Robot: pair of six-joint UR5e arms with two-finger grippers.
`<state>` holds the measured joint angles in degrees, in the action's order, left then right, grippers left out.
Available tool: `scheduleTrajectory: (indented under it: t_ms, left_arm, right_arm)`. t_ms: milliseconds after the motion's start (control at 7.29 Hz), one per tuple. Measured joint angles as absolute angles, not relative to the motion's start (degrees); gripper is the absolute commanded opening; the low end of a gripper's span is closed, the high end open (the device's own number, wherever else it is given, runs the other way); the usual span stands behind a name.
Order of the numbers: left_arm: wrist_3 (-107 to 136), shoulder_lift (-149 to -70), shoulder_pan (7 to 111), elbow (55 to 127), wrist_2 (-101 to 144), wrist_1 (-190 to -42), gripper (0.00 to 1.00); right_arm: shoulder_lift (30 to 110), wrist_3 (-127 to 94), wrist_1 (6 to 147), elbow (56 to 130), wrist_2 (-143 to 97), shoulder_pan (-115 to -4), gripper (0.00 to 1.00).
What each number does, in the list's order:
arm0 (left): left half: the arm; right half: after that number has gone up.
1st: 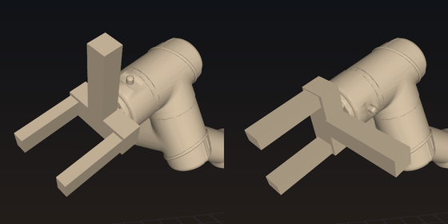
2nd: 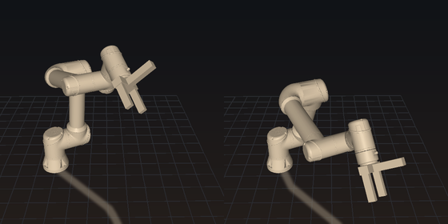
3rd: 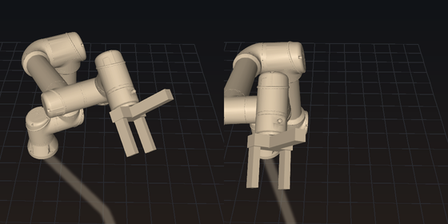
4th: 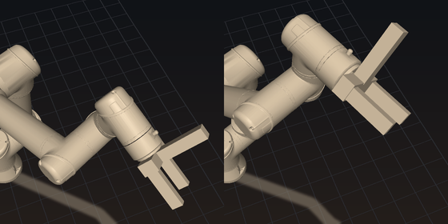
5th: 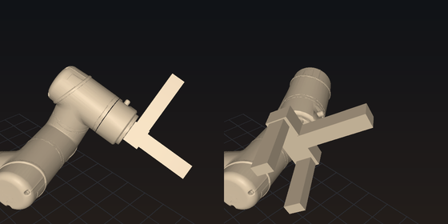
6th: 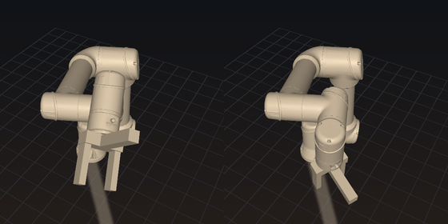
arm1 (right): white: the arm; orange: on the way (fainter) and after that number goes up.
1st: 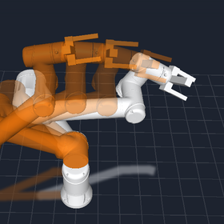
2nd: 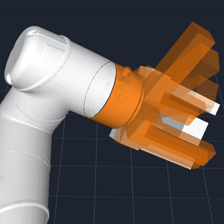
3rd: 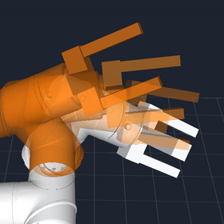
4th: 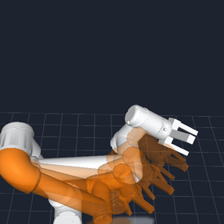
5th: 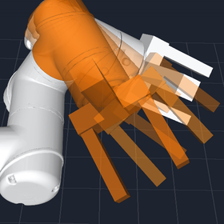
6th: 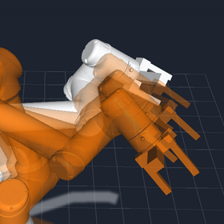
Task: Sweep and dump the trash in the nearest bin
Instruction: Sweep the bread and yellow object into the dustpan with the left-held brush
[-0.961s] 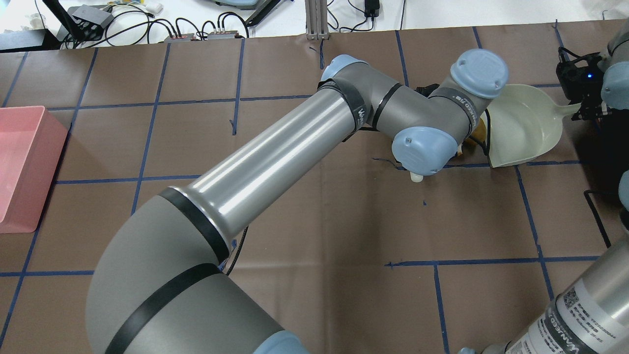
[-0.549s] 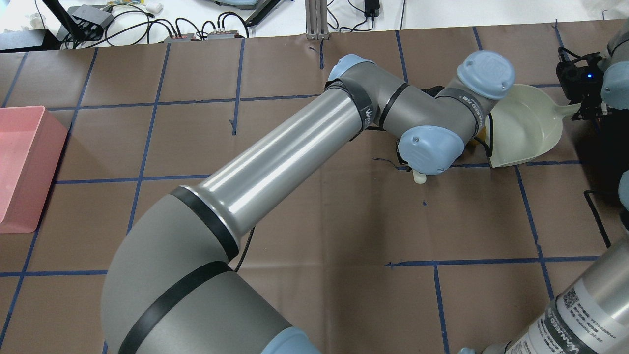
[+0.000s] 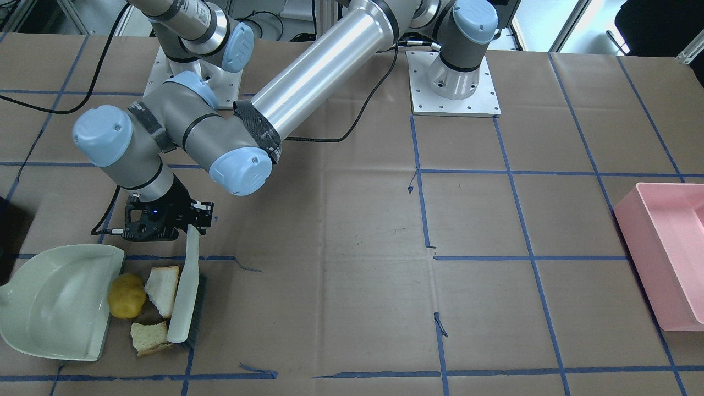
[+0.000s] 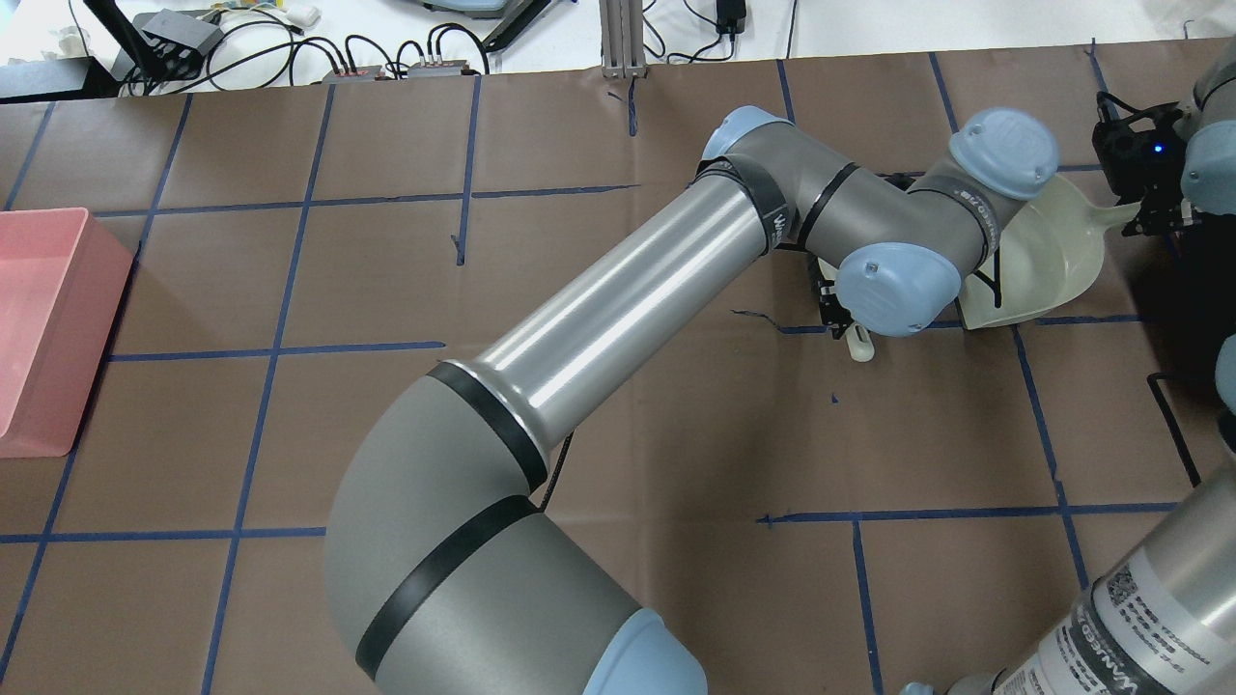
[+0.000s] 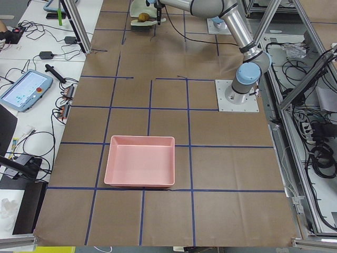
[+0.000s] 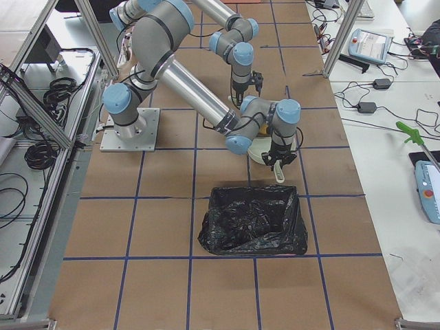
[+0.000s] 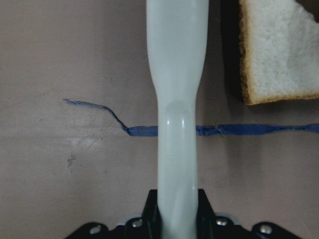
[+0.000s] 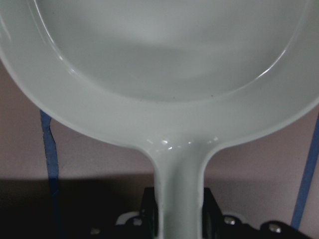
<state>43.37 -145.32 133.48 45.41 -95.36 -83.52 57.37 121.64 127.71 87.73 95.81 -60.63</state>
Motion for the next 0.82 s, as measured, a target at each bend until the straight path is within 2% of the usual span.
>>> scheduleTrajectory:
  t_ms: [824]
  left_arm:
    - [47.9, -147.6, 135.1, 42.9, -81.8, -71.3, 0.0]
  right_arm:
    - [57.4, 121.6, 127.6, 87.8, 95.1, -60.6, 0.0]
